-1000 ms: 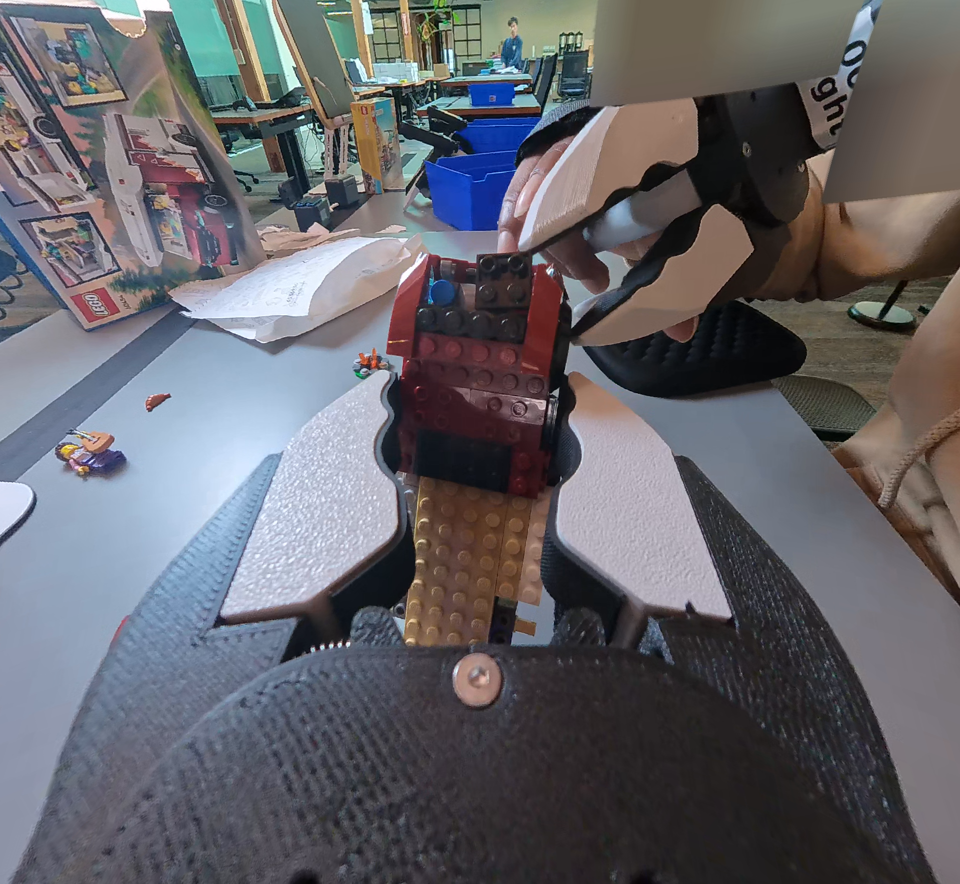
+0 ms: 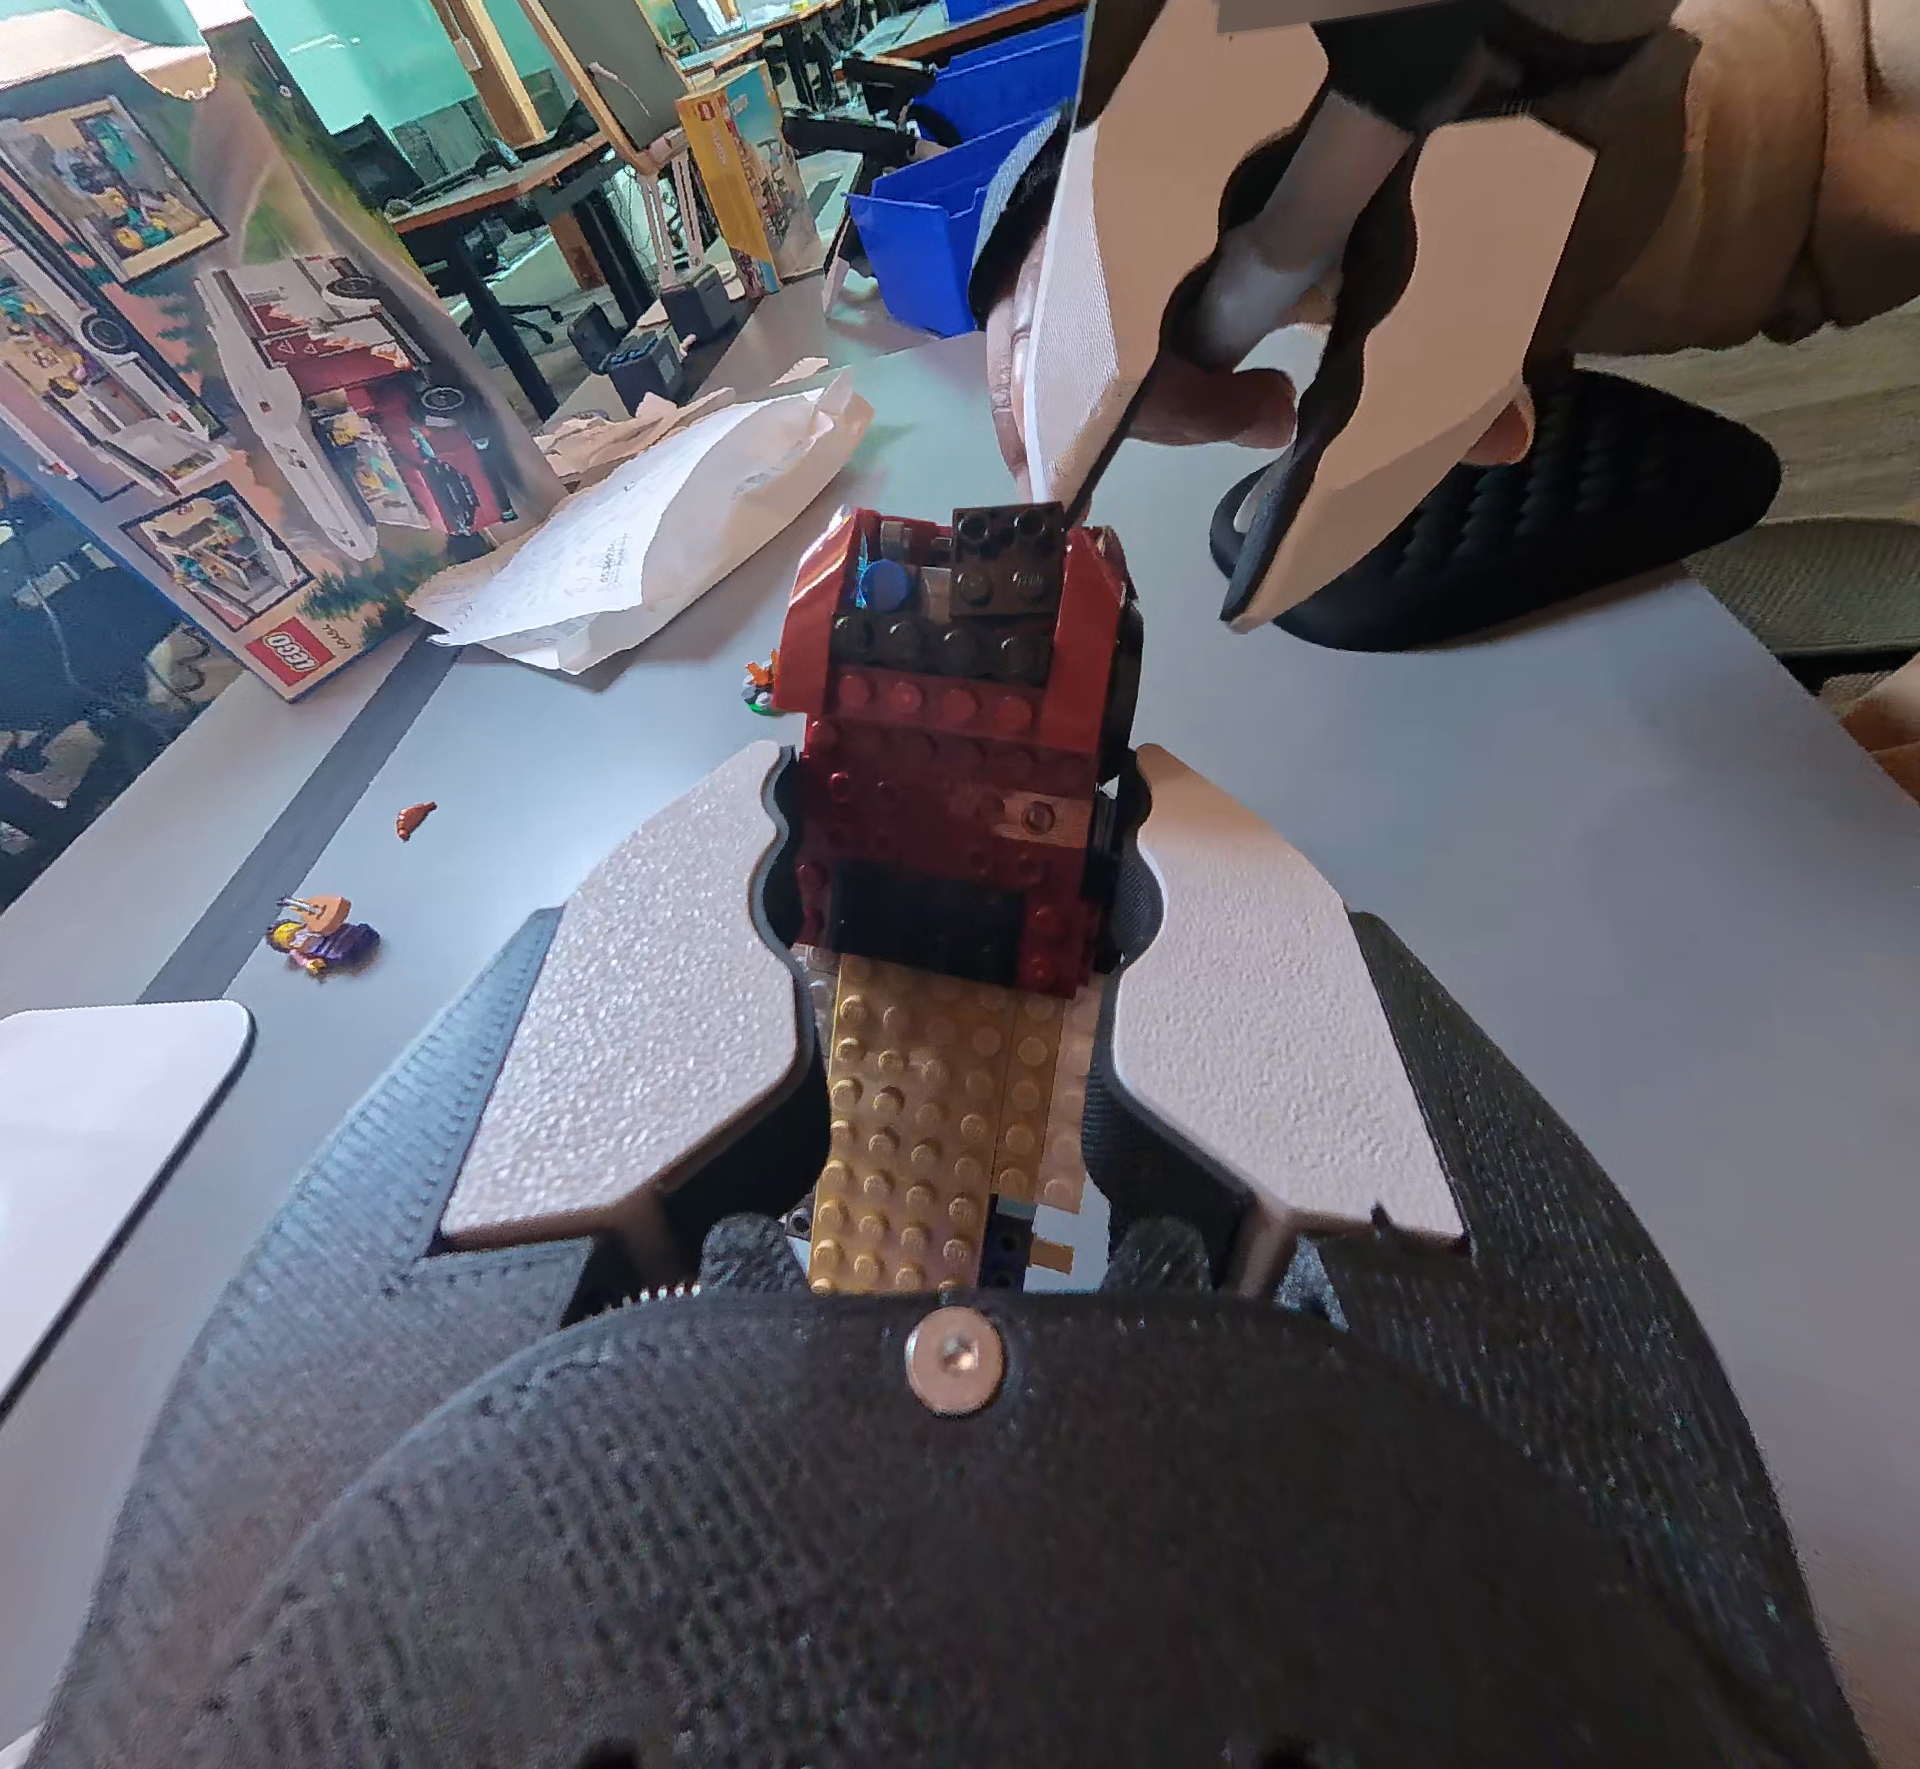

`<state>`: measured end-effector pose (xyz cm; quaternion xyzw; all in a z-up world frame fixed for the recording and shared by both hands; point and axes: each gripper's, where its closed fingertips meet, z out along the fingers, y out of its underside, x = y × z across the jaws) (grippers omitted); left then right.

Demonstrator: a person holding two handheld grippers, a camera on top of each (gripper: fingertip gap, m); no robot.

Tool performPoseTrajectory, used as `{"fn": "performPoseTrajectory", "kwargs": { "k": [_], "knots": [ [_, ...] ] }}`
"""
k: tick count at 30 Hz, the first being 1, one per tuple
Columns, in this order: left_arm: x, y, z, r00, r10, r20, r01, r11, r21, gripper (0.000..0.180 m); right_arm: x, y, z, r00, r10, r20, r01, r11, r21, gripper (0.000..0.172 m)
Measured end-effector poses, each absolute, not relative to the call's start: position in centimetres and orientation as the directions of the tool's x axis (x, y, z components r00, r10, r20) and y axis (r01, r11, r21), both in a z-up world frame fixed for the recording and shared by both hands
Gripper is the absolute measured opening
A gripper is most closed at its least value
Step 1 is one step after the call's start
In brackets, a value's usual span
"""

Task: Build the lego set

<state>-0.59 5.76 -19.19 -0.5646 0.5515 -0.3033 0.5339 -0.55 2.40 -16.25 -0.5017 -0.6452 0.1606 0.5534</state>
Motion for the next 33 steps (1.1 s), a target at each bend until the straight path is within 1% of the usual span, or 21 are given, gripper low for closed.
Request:
{"fn": "performPoseTrajectory", "kwargs": {
  "k": [4,6,10,13,16,23,27,31,33],
  "knots": [
    [-0.7,5.8,-20.1,0.196,-0.926,-0.323,-0.395,0.227,-0.890,0.058,0.2,2.6,-16.1,0.127,0.910,0.395,0.407,0.315,-0.857,0.026],
    [-0.7,5.9,-20.9,0.176,-0.910,-0.376,-0.468,0.259,-0.845,0.058,0.7,2.8,-16.6,0.121,0.944,0.307,0.392,0.239,-0.888,0.023],
    [-0.7,5.4,-22.9,0.094,-0.895,-0.437,-0.597,0.301,-0.744,0.058,1.3,3.3,-18.2,0.100,0.981,0.165,0.378,0.116,-0.919,0.015],
    [-0.8,4.7,-24.7,0.015,-0.910,-0.415,-0.688,0.292,-0.664,0.059,1.3,2.7,-19.9,0.050,0.994,0.094,0.396,0.067,-0.916,0.014],
    [-0.8,4.2,-26.3,-0.044,-0.931,-0.363,-0.746,0.272,-0.607,0.059,1.3,2.3,-21.9,0.018,0.996,0.091,0.454,0.073,-0.888,0.015],
    [-1.1,3.6,-29.0,-0.101,-0.962,-0.253,-0.802,0.229,-0.551,0.059,1.8,2.5,-25.0,-0.009,0.998,0.055,0.557,0.051,-0.829,0.015],
    [-1.1,3.6,-29.5,-0.099,-0.969,-0.228,-0.804,0.213,-0.555,0.059,1.9,2.0,-26.0,-0.065,0.997,0.038,0.589,0.069,-0.805,0.016],
    [-1.2,3.6,-29.5,-0.101,-0.970,-0.220,-0.810,0.209,-0.548,0.059,1.7,1.9,-26.8,-0.110,0.992,0.064,0.609,0.118,-0.784,0.018],
    [-1.3,3.5,-29.3,-0.099,-0.973,-0.209,-0.807,0.202,-0.555,0.063,1.6,2.2,-27.1,-0.122,0.988,0.098,0.618,0.153,-0.771,0.018]
  ]
}}
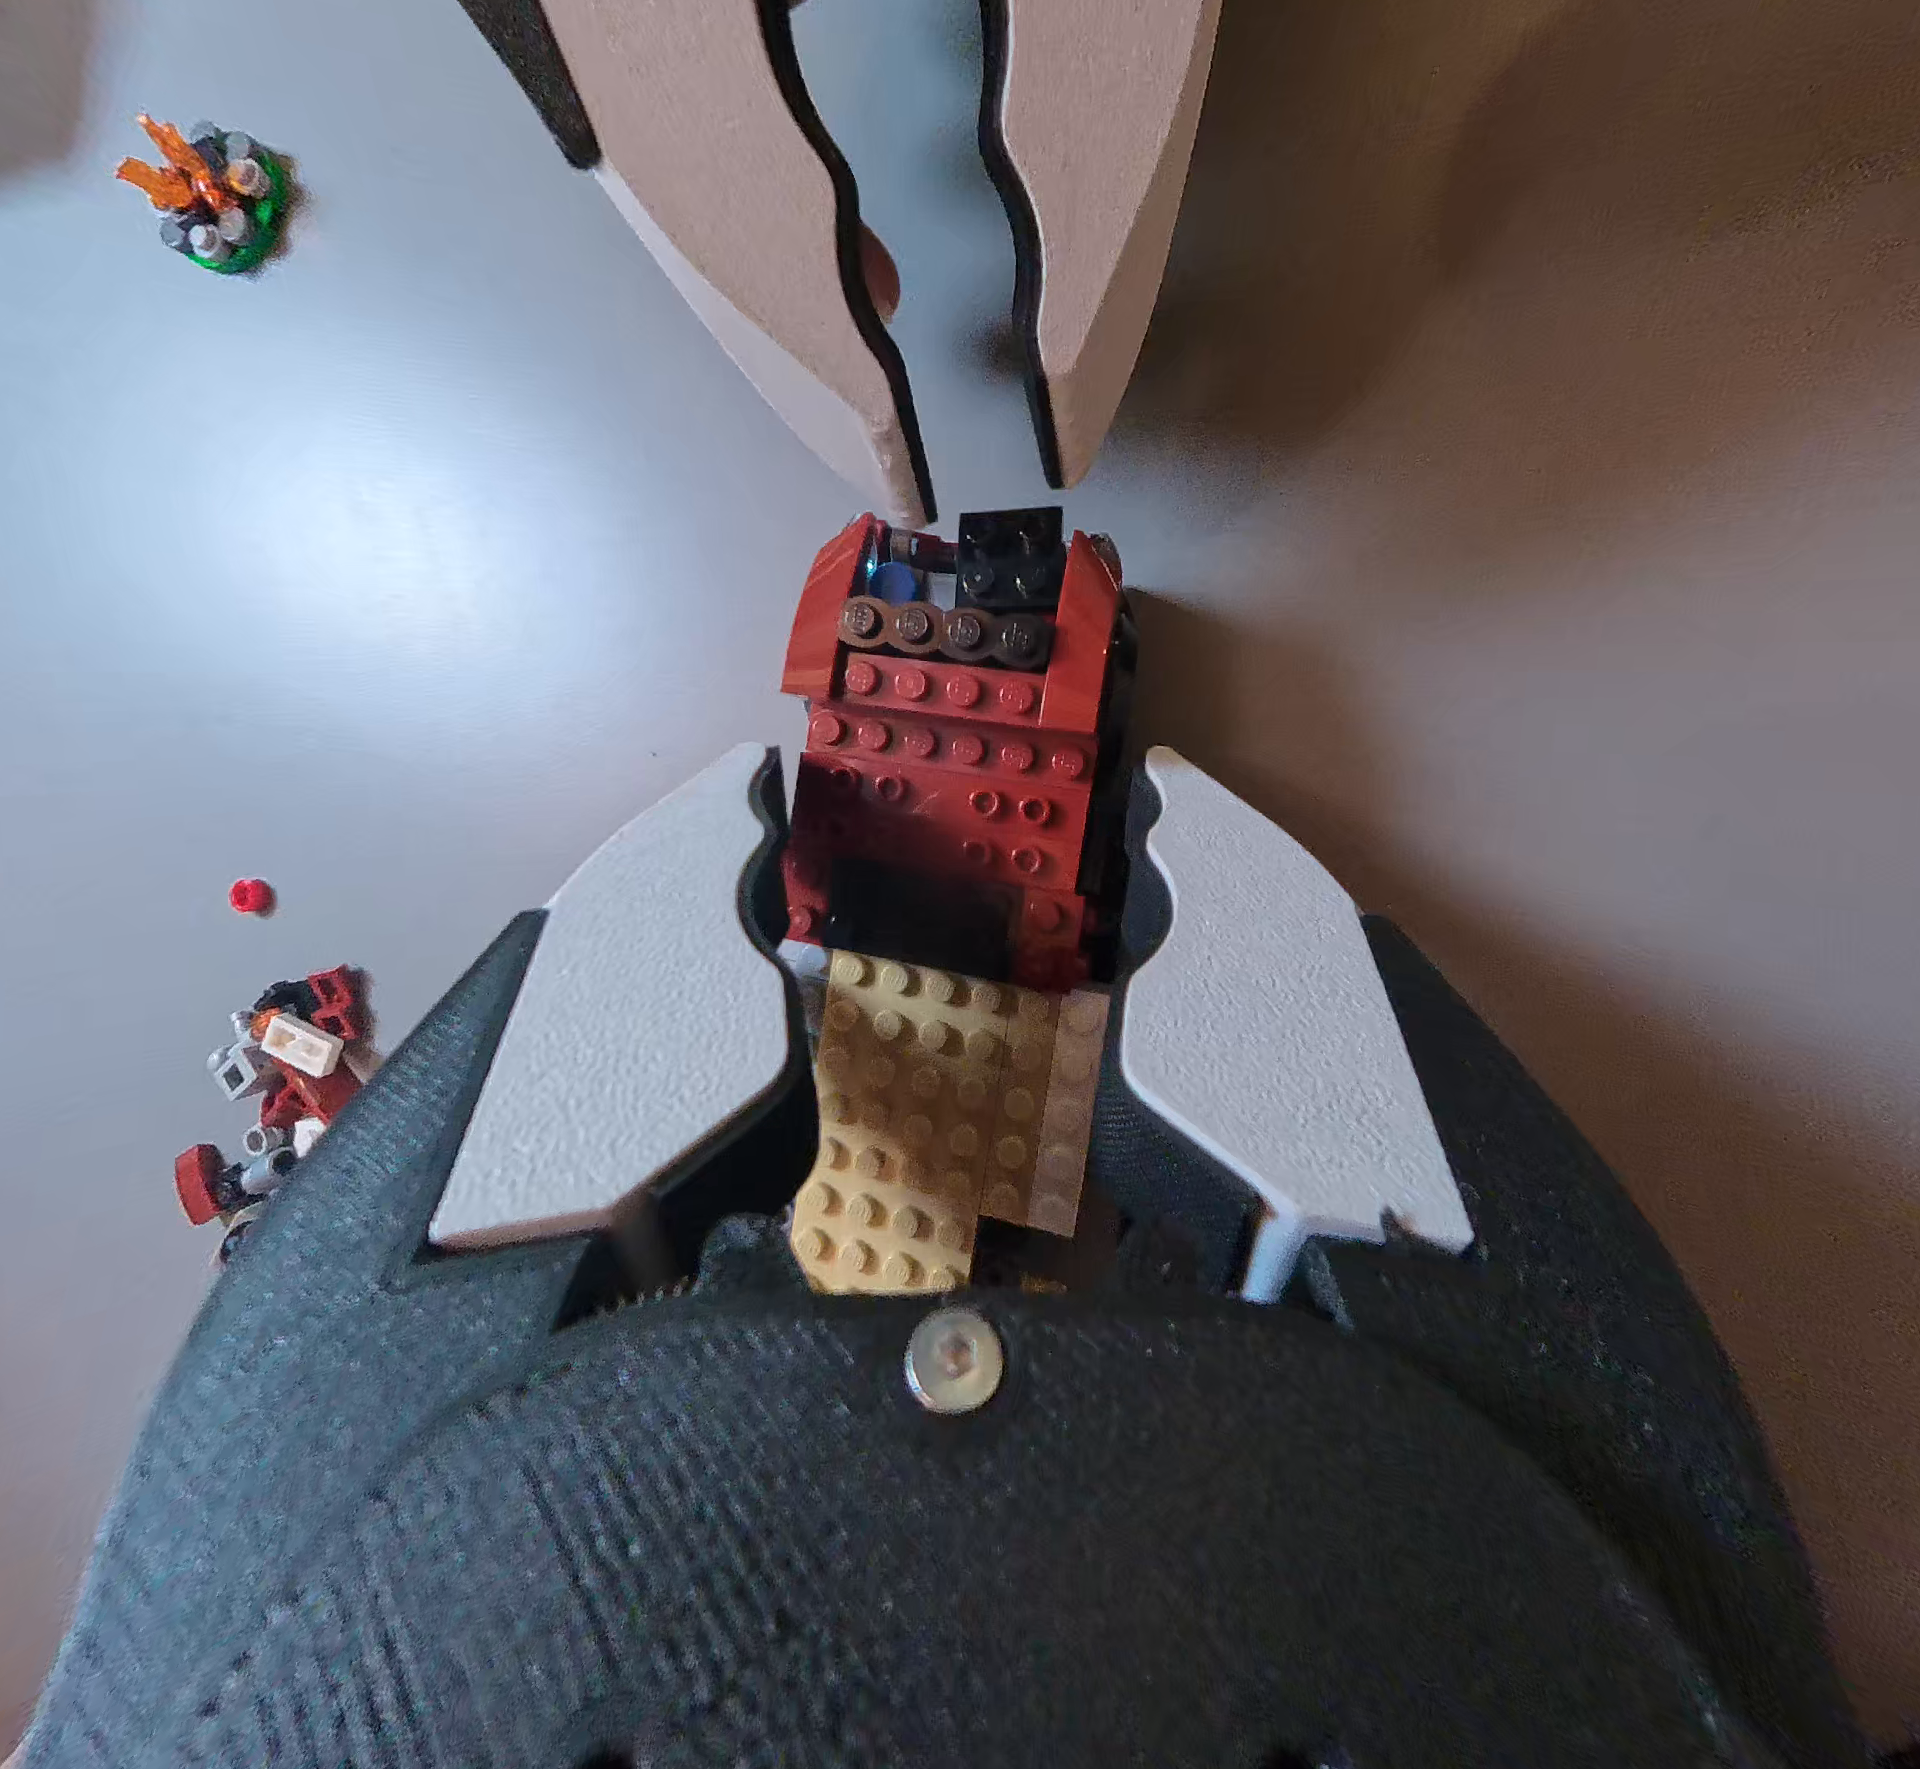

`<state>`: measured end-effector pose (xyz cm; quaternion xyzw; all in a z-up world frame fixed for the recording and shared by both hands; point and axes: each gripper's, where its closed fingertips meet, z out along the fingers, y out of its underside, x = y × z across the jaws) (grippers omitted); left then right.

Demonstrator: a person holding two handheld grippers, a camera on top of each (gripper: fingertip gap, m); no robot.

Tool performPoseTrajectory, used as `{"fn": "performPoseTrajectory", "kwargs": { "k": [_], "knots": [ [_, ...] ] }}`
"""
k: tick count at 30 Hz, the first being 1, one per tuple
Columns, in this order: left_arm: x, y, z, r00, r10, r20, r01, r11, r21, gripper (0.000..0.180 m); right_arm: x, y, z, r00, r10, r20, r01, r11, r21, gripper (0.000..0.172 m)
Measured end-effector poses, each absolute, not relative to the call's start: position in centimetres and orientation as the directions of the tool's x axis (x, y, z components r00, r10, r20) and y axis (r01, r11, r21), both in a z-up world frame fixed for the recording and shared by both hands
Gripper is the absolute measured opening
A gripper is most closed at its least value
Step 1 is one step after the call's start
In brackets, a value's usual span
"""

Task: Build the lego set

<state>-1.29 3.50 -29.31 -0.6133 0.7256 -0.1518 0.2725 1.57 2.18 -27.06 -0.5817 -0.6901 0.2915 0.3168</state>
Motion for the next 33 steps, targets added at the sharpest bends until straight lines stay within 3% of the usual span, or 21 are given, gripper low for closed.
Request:
{"fn": "performPoseTrajectory", "kwargs": {
  "k": [10,33],
  "knots": [
    [-1.14,3.51,-29.11,-0.089,-0.976,-0.200,-0.785,0.192,-0.589,0.057,1.29,2.13,-27.39,-0.154,0.976,0.152,0.631,0.216,-0.745,0.015],
    [-1.12,3.53,-29.13,-0.078,-0.975,-0.208,-0.762,0.193,-0.618,0.057,1.08,2.22,-27.45,-0.023,0.992,0.127,0.589,0.116,-0.800,0.014]
  ]
}}
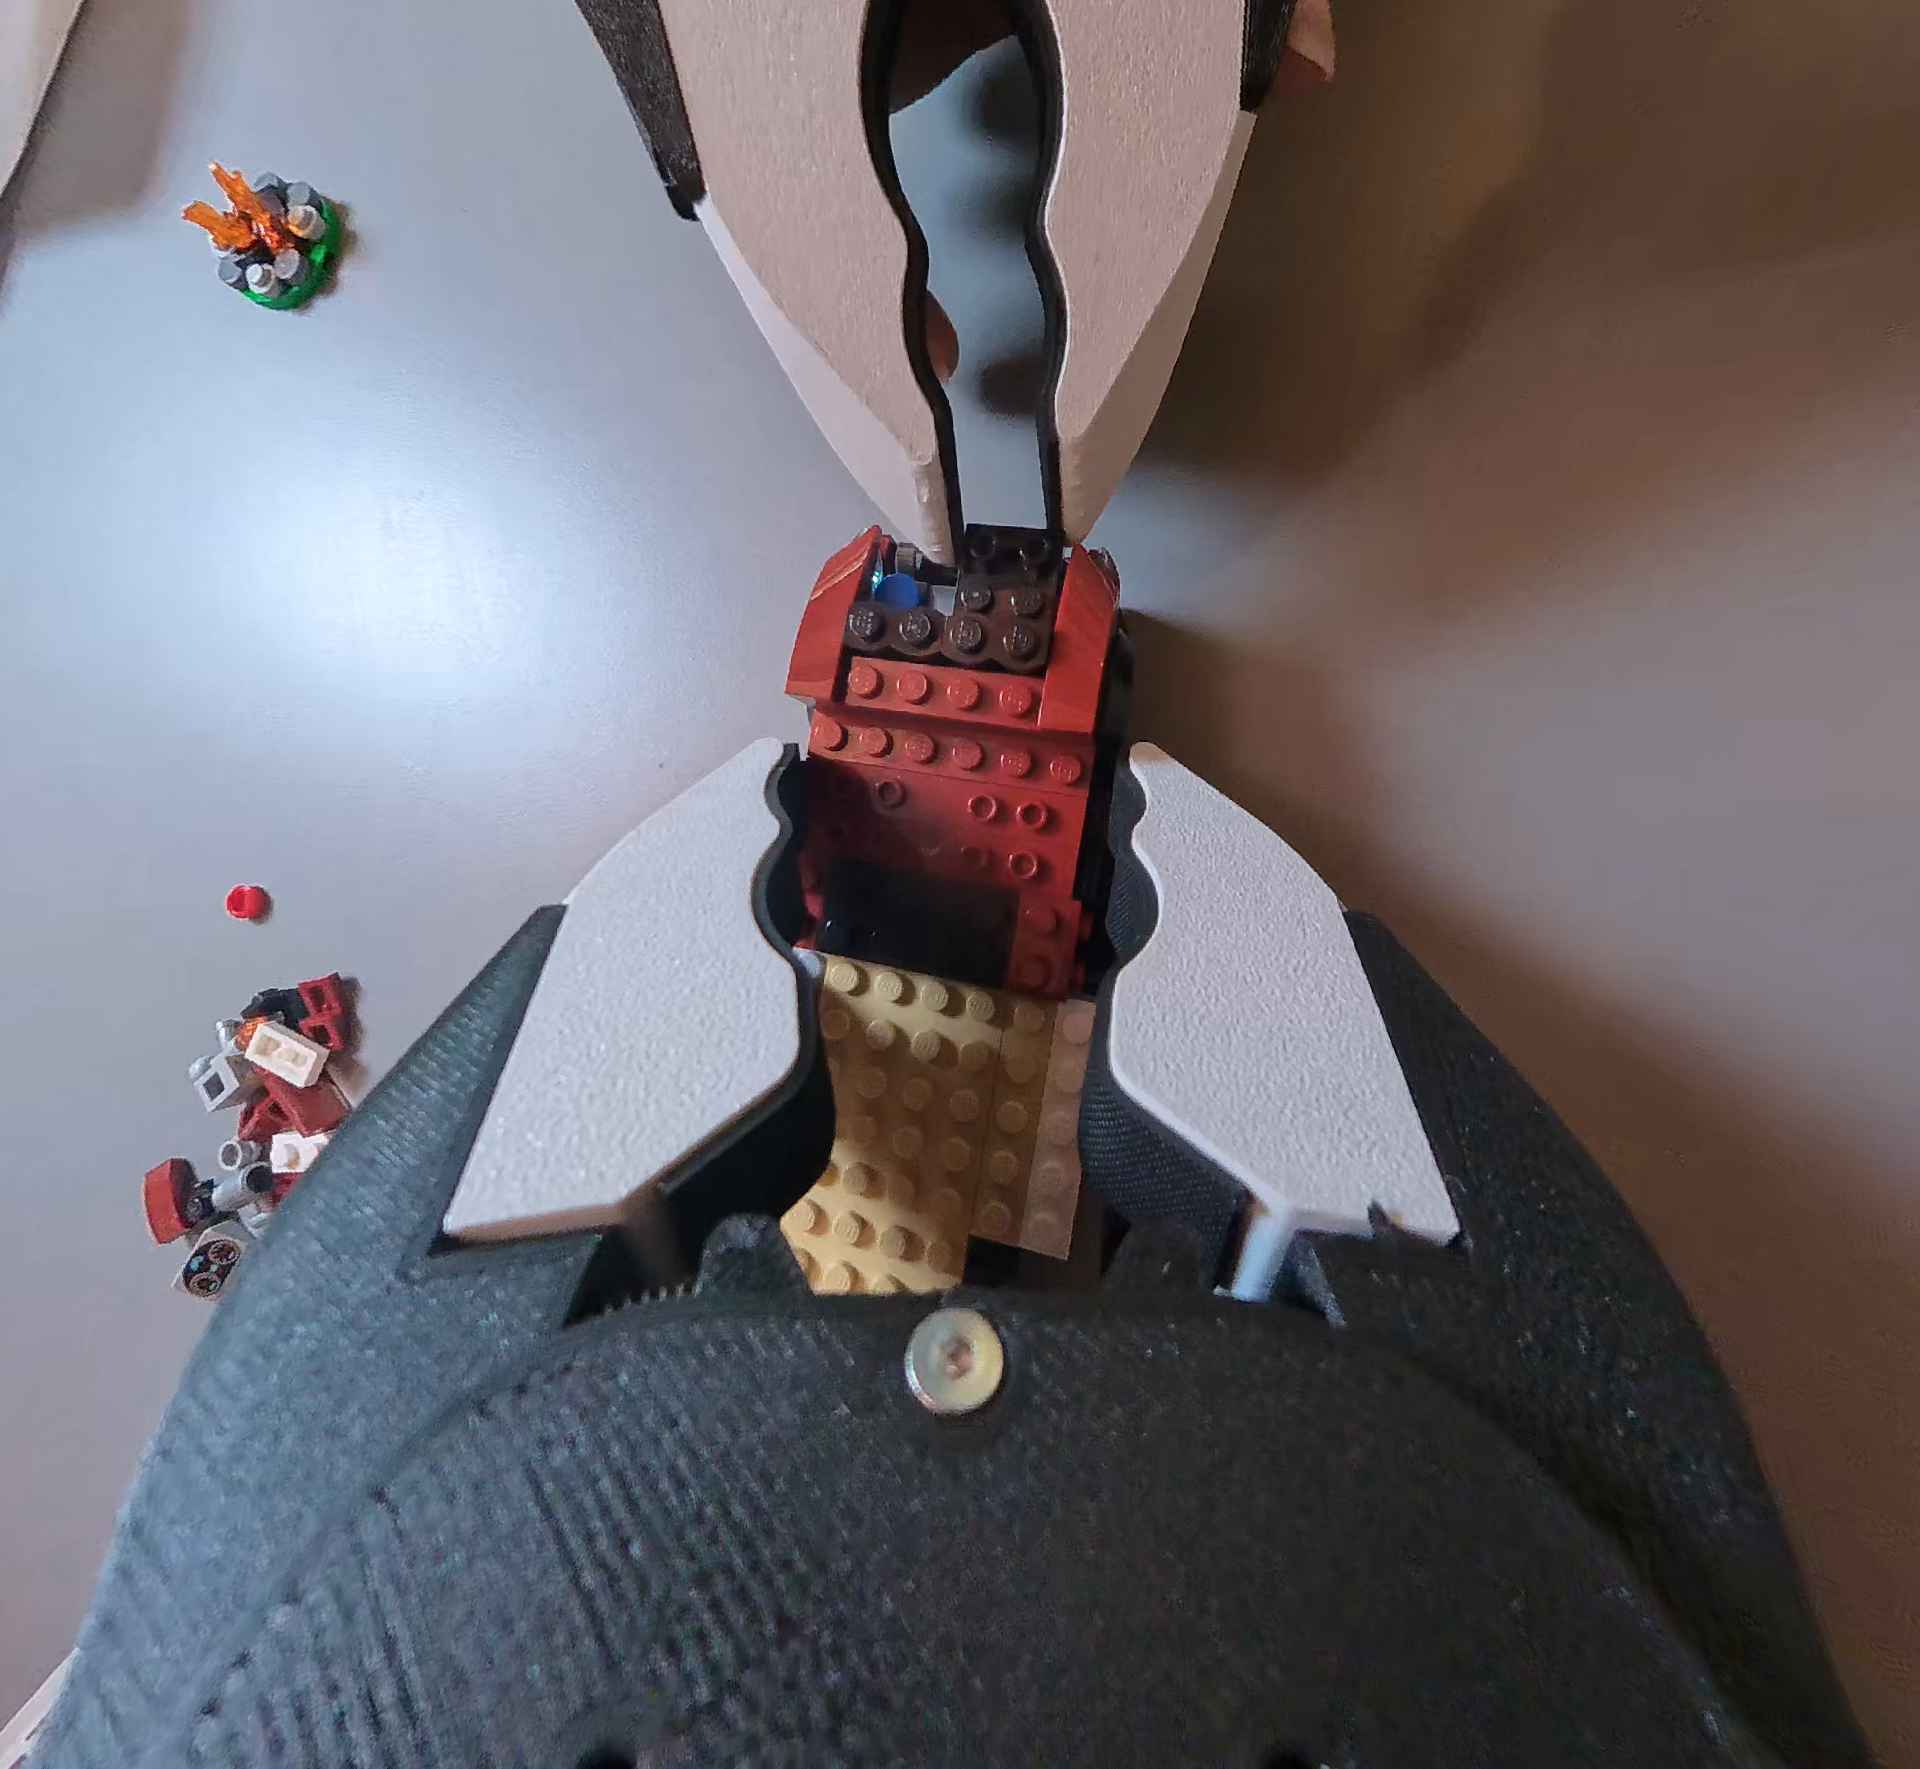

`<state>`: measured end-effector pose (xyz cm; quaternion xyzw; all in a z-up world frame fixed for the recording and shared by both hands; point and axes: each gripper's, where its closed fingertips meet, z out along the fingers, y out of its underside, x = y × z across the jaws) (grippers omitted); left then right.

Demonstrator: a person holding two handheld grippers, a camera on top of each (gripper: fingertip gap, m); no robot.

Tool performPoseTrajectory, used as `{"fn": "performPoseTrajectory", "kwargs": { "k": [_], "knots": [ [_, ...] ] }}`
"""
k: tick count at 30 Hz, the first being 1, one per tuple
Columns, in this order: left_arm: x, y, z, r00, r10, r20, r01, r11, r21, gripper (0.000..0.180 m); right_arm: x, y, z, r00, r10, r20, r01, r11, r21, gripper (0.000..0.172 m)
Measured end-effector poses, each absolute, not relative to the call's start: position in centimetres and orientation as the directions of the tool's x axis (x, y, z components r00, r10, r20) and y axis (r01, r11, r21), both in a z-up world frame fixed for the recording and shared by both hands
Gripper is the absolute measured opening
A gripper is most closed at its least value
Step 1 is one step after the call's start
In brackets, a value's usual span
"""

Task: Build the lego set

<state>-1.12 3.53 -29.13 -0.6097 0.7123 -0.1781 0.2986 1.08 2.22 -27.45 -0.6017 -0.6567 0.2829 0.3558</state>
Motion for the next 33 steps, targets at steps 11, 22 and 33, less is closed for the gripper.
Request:
{"fn": "performPoseTrajectory", "kwargs": {
  "k": [11,22,33],
  "knots": [
    [-1.14,3.43,-29.01,-0.092,-0.969,-0.229,-0.768,0.215,-0.603,0.062,1.37,2.47,-26.79,-0.039,0.991,0.126,0.554,0.127,-0.823,0.012],
    [-1.06,3.49,-29.13,-0.103,-0.961,-0.256,-0.769,0.240,-0.592,0.056,1.05,2.24,-27.05,-0.049,0.990,0.131,0.546,0.137,-0.826,0.010],
    [-0.91,3.39,-29.10,-0.087,-0.960,-0.266,-0.747,0.240,-0.620,0.056,1.46,2.28,-26.48,-0.066,0.991,0.118,0.501,0.135,-0.855,0.017]
  ]
}}
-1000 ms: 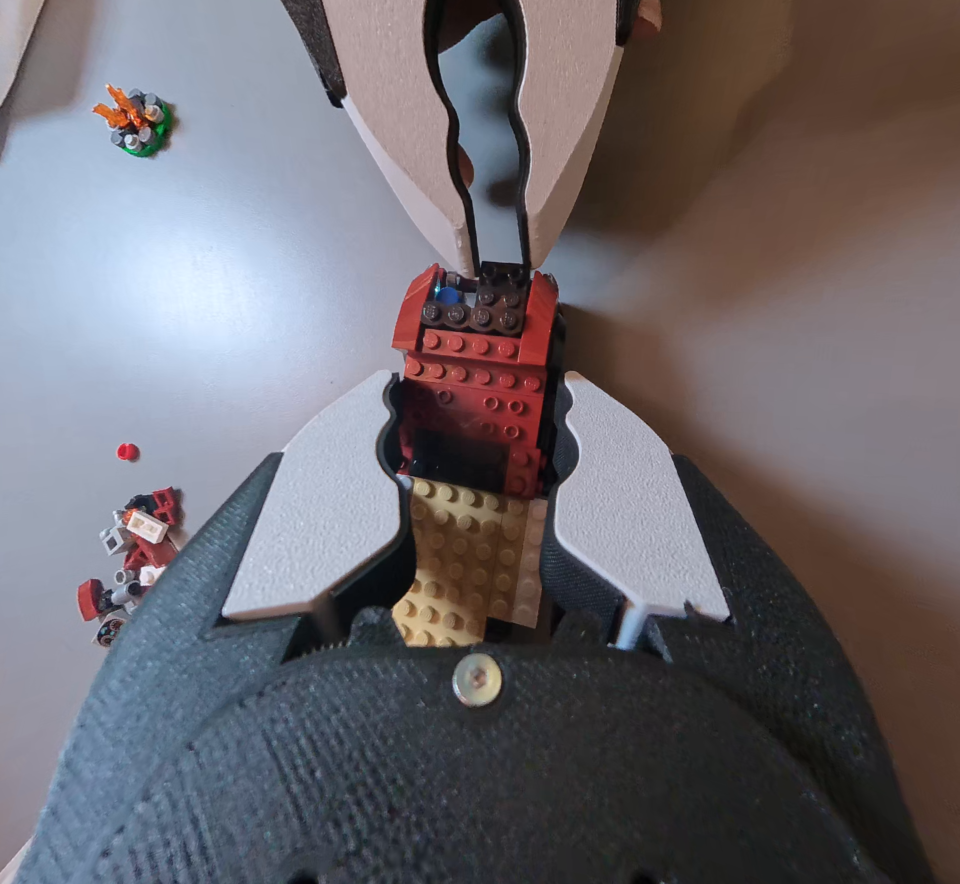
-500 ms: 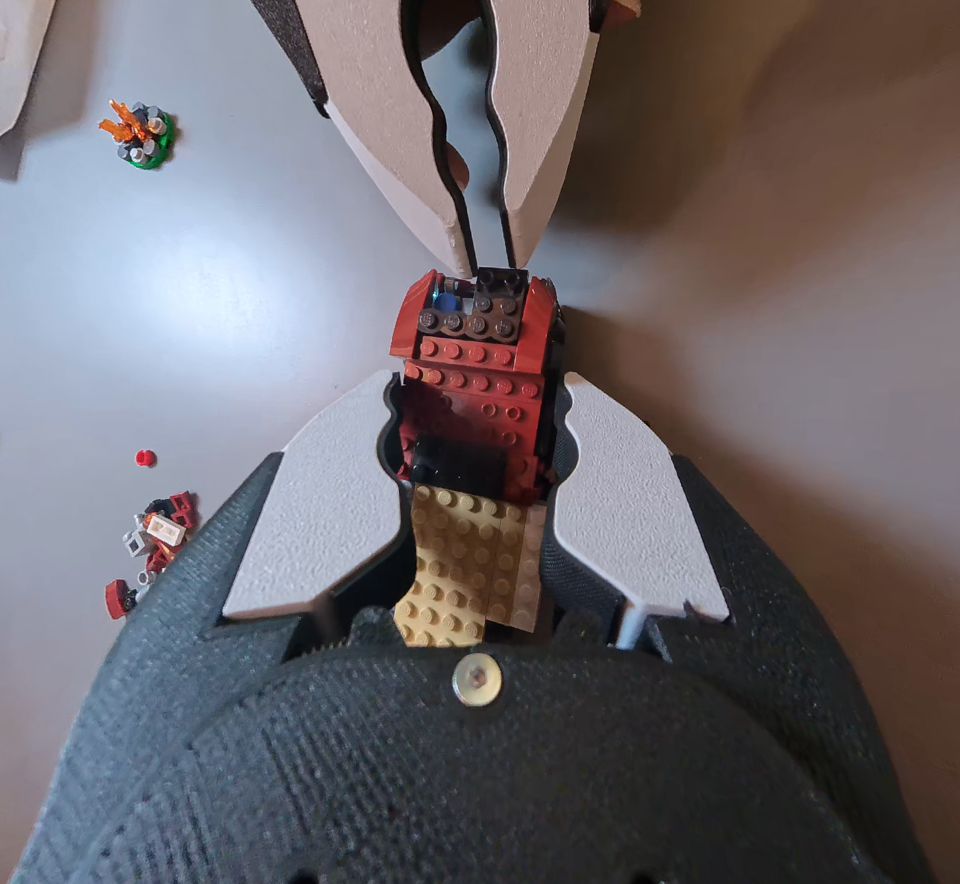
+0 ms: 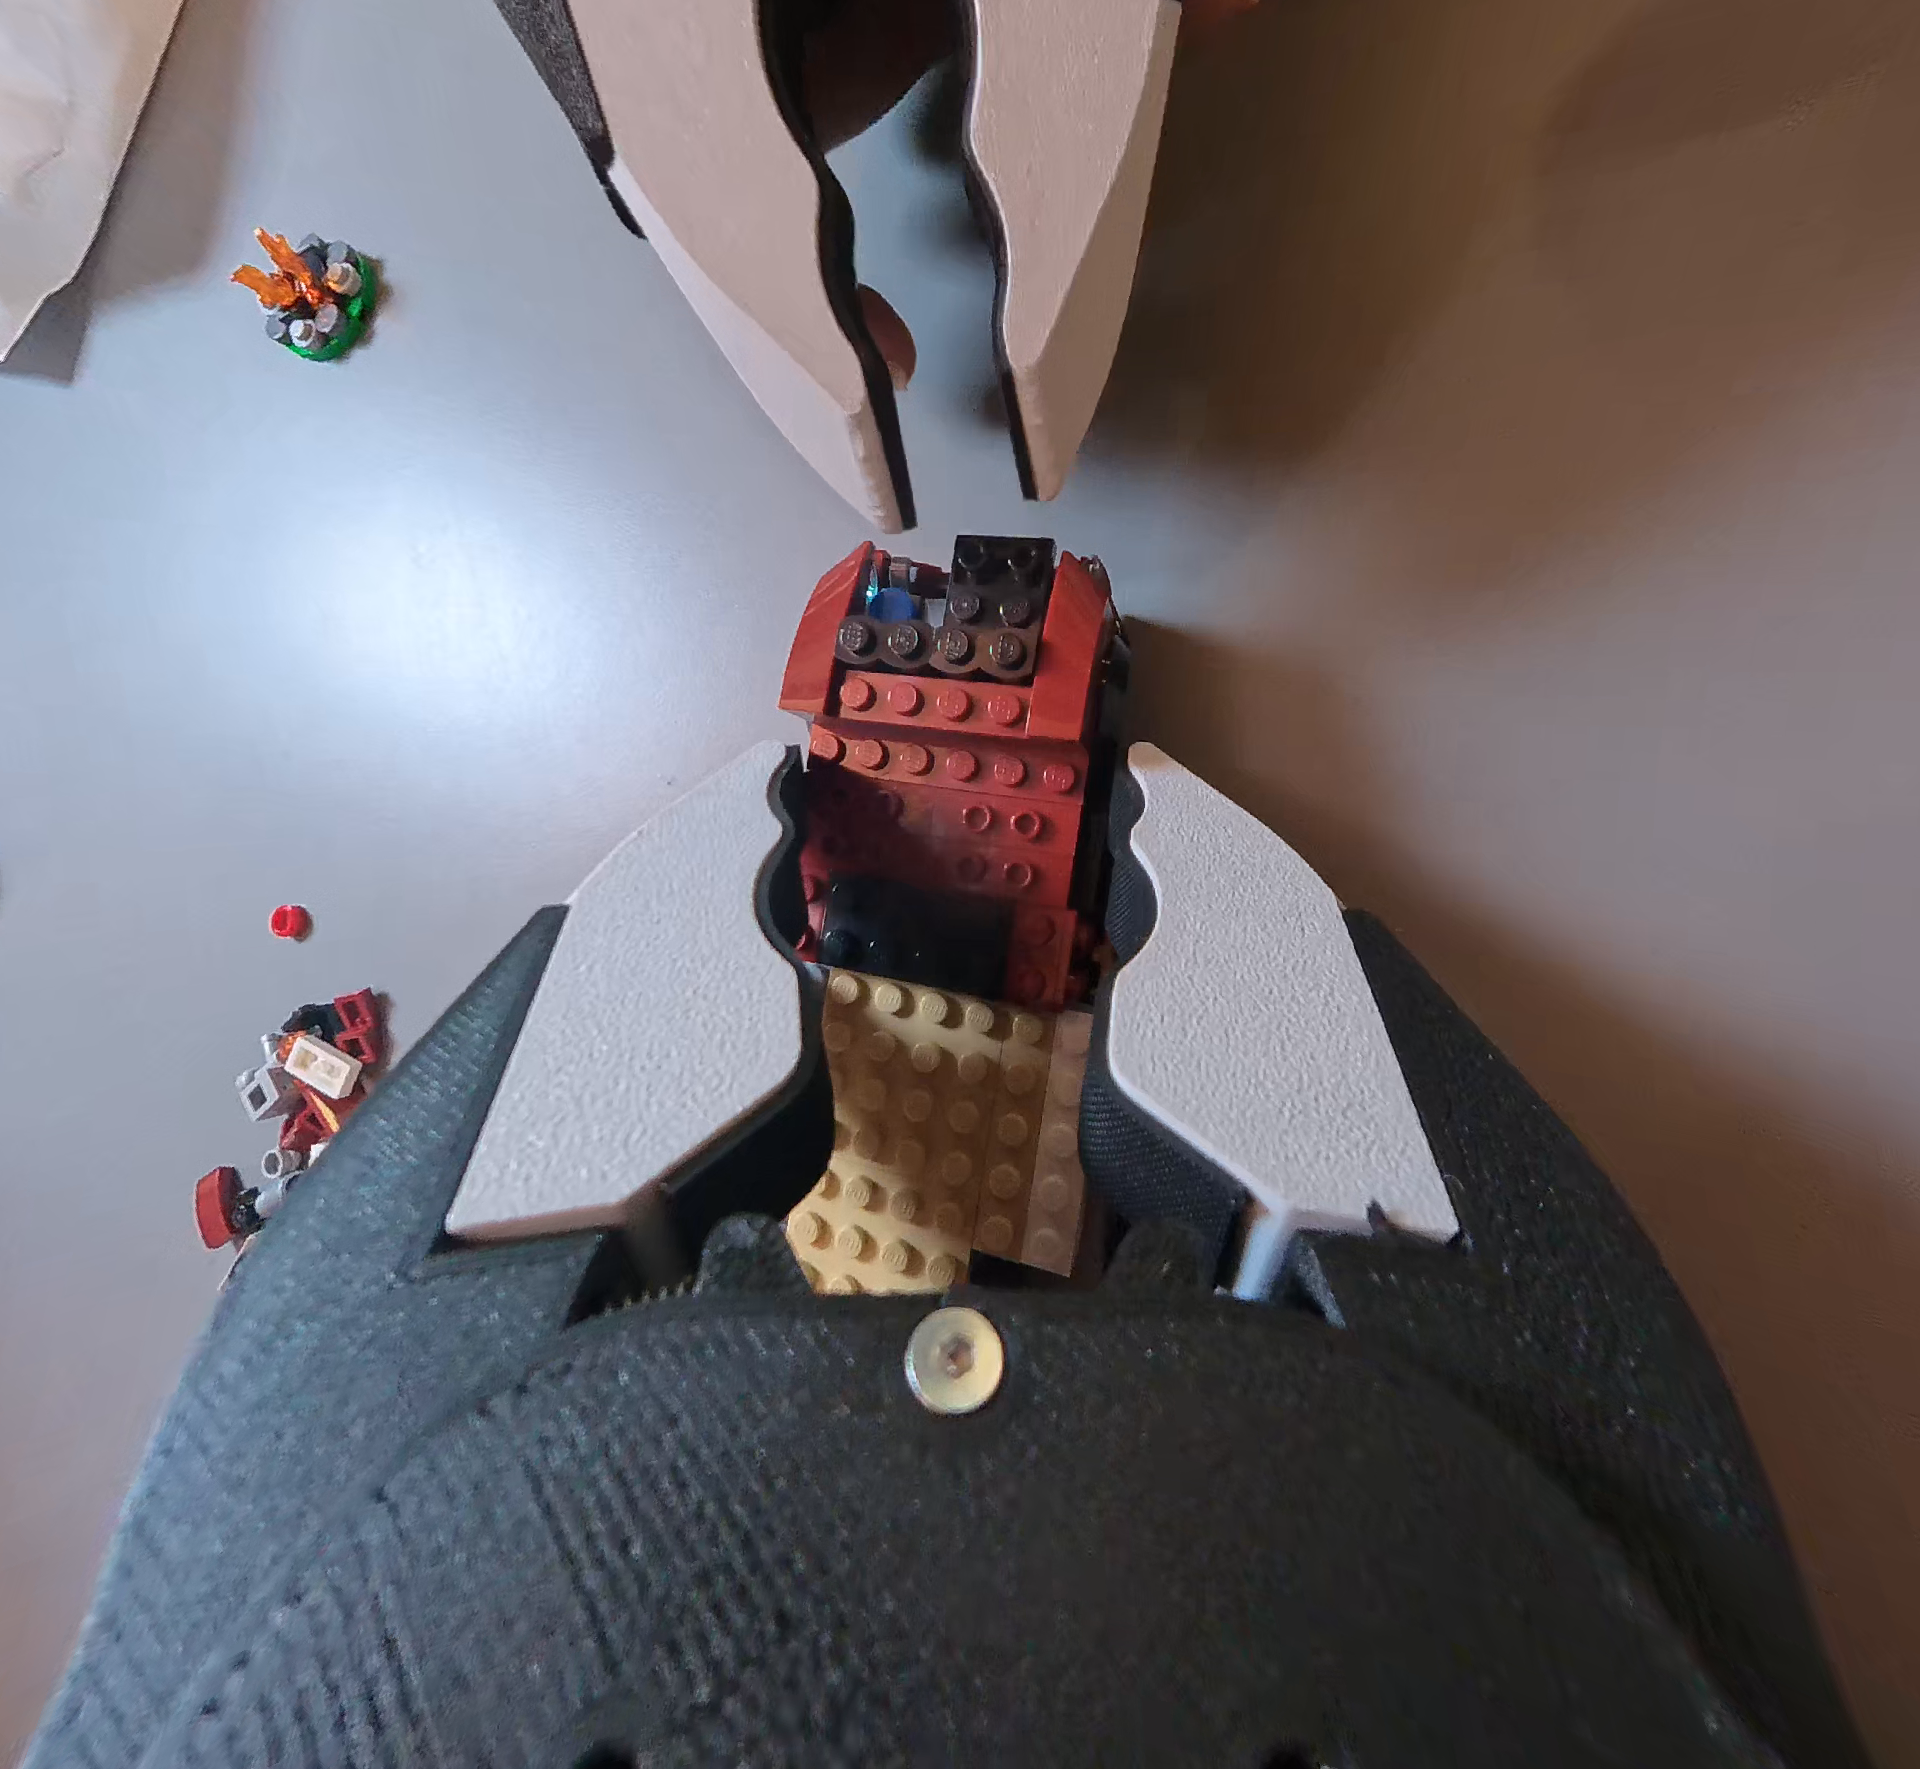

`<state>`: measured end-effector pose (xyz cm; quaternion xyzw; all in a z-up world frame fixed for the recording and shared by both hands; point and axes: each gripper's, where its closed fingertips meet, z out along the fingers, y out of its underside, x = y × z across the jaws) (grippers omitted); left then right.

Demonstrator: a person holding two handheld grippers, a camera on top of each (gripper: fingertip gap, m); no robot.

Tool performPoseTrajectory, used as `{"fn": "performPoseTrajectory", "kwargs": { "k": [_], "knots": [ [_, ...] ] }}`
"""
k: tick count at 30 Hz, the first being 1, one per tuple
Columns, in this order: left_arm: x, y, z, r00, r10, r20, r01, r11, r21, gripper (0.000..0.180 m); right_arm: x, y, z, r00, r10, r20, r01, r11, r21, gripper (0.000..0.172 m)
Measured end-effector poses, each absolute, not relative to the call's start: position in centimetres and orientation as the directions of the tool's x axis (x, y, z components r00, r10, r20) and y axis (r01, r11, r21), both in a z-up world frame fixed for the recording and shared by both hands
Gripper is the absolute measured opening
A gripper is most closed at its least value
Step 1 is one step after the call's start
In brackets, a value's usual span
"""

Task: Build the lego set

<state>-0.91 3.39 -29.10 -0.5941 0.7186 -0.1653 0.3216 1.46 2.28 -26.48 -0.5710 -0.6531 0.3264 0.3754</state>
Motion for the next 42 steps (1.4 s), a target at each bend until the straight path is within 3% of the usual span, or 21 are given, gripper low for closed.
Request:
{"fn": "performPoseTrajectory", "kwargs": {
  "k": [5,9,13,42],
  "knots": [
    [-0.9,3.2,-29.1,-0.091,-0.963,-0.255,-0.742,0.237,-0.628,0.057,1.8,2.1,-26.4,-0.084,0.987,0.134,0.490,0.158,-0.857,0.019],
    [-0.9,3.5,-28.7,-0.062,-0.962,-0.267,-0.739,0.224,-0.635,0.069,2.0,2.2,-26.4,-0.082,0.986,0.142,0.487,0.164,-0.858,0.019],
    [-1.0,3.4,-29.3,-0.080,-0.958,-0.277,-0.753,0.240,-0.613,0.058,1.9,2.2,-26.3,-0.084,0.983,0.161,0.475,0.182,-0.861,0.017],
    [-0.7,3.2,-29.3,-0.093,-0.957,-0.276,-0.736,0.253,-0.628,0.058,1.2,2.0,-27.2,-0.117,0.944,0.310,0.490,0.326,-0.809,0.010]
  ]
}}
